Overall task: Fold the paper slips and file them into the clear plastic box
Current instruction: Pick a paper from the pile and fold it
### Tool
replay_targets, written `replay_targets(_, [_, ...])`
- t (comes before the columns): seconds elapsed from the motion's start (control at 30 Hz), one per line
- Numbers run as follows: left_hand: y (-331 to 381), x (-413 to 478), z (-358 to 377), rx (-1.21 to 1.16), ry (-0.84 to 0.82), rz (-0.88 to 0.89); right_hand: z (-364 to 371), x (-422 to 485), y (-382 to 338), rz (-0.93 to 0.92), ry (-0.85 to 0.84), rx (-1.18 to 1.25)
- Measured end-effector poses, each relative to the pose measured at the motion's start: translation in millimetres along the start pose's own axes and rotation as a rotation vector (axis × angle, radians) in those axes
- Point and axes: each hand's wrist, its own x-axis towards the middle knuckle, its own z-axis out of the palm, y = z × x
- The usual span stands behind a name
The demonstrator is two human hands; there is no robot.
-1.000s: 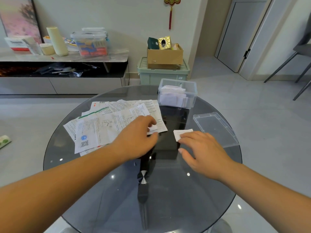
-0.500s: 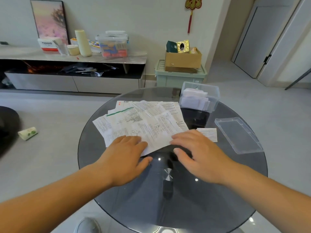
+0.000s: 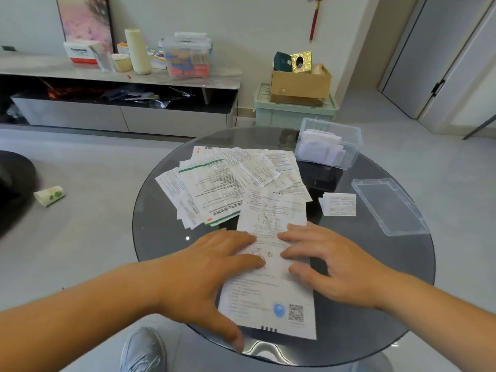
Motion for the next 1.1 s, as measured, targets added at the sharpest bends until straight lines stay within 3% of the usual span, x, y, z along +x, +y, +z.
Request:
replay_targets(0.5, [32, -2, 22, 0.091, 0.164, 0.103, -2, -23, -14, 0.092, -0.043, 0.234])
replay_targets(0.77, [20, 6, 21, -0.085, 0.220, 0.109, 0, -24, -18, 0.151, -0.046, 0.336])
replay_targets(0.87, [11, 11, 13, -0.219, 0.303, 0.153, -3, -23, -23, 0.222, -0.030, 0.617])
replay_targets(1.0, [6, 21, 4, -0.515, 0.361, -0.054, -7, -16, -19, 0.325, 0.055, 0.728])
replay_targets(1.1, [7, 34, -3, -0.594, 0.412, -0.229, -9, -11, -18, 0.236, 0.163, 0.998])
